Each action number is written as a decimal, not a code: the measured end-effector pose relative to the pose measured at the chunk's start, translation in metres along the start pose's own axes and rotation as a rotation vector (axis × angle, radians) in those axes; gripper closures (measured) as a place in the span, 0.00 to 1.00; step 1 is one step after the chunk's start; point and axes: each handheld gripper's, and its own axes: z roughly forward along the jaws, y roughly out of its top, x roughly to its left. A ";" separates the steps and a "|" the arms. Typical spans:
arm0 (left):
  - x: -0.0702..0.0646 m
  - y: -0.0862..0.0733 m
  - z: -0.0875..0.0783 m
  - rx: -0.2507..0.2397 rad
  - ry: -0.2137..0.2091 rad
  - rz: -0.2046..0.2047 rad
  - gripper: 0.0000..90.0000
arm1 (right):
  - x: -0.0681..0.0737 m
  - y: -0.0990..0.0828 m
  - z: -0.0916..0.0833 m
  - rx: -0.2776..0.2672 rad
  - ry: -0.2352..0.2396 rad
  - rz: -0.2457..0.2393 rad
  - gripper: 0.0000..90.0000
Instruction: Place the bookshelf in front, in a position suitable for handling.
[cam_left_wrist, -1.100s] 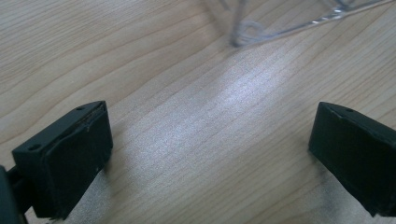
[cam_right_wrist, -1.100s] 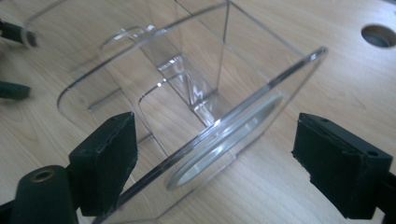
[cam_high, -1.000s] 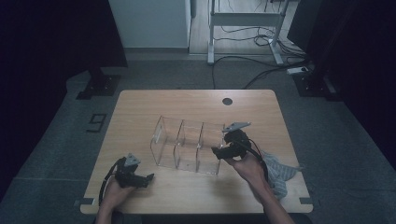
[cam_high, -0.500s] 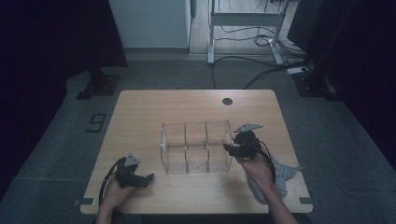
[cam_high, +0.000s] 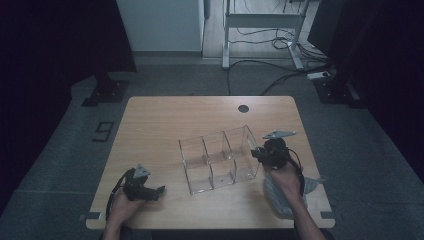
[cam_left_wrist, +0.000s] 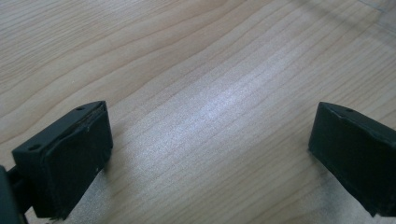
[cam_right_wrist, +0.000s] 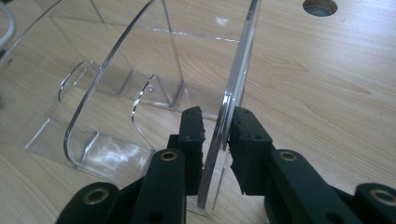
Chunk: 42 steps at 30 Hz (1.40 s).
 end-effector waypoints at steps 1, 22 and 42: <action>0.000 0.000 0.000 0.000 0.001 -0.002 0.00 | -0.002 0.000 0.000 -0.002 0.004 0.003 0.84; -0.006 0.010 -0.014 0.009 -0.015 -0.010 0.00 | 0.005 0.018 0.018 0.033 0.037 -0.083 0.89; -0.020 0.031 -0.066 -0.220 -0.095 0.072 0.04 | 0.028 0.034 0.042 0.064 0.104 -0.151 0.92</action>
